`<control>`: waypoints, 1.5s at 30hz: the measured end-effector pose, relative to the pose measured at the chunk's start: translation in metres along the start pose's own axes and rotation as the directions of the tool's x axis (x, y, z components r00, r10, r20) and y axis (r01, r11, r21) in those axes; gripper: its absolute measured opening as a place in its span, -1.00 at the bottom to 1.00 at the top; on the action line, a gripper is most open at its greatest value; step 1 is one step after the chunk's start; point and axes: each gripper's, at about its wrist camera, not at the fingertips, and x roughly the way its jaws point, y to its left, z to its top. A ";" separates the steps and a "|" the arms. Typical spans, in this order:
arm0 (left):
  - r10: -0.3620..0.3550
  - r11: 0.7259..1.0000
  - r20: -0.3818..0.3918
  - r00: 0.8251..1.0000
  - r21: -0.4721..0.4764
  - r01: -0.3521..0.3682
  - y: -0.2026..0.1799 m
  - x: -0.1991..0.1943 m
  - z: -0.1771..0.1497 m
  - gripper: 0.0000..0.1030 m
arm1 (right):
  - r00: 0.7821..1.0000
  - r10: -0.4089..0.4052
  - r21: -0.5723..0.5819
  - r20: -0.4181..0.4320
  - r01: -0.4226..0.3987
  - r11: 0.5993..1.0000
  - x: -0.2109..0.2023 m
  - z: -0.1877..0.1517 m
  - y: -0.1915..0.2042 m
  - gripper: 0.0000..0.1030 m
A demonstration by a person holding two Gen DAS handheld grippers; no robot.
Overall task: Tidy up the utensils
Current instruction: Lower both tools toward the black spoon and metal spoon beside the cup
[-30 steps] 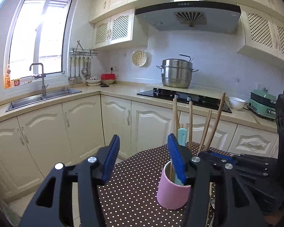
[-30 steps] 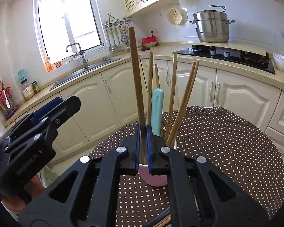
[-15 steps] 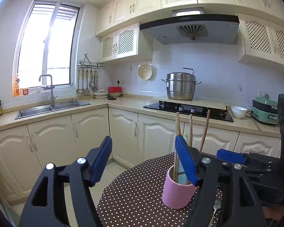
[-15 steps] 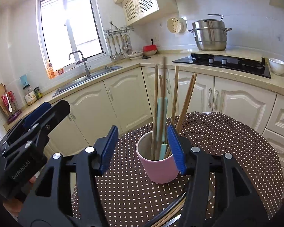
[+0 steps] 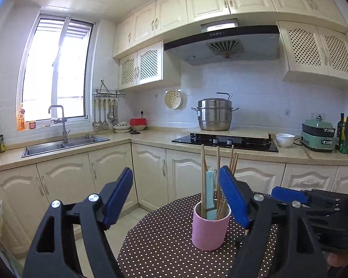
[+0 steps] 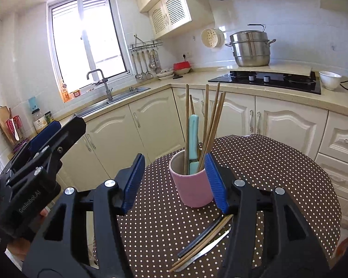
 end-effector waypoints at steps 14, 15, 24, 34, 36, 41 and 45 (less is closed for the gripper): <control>-0.187 0.979 -0.284 0.940 0.031 0.204 -0.032 0.027 -0.043 0.49 | 0.994 -0.103 0.101 -0.047 0.108 0.989 -0.019 -0.049 -0.051 0.14; -0.202 0.974 -0.320 0.926 0.030 0.223 -0.035 0.032 -0.049 0.49 | 0.992 -0.113 0.111 -0.056 0.119 0.987 -0.019 -0.055 -0.055 0.14; -0.255 0.948 -0.617 0.745 -0.009 0.317 -0.060 0.091 -0.119 0.49 | 0.973 -0.190 0.163 -0.133 0.211 0.964 -0.012 -0.103 -0.091 0.21; -0.189 0.949 -0.713 0.676 0.044 0.312 -0.072 0.133 -0.163 0.49 | 0.964 -0.194 0.210 -0.185 0.231 0.950 -0.003 -0.131 -0.110 0.23; -0.170 0.950 -0.725 0.667 0.059 0.306 -0.075 0.142 -0.170 0.49 | 0.964 -0.186 0.221 -0.189 0.227 0.949 -0.002 -0.133 -0.111 0.23; -0.157 0.950 -0.732 0.662 0.070 0.303 -0.082 0.155 -0.178 0.49 | 0.965 -0.167 0.239 -0.200 0.214 0.947 0.000 -0.135 -0.114 0.23; -0.134 0.947 -0.739 0.660 0.101 0.306 -0.091 0.161 -0.179 0.49 | 0.965 -0.158 0.256 -0.209 0.210 0.944 0.003 -0.134 -0.118 0.23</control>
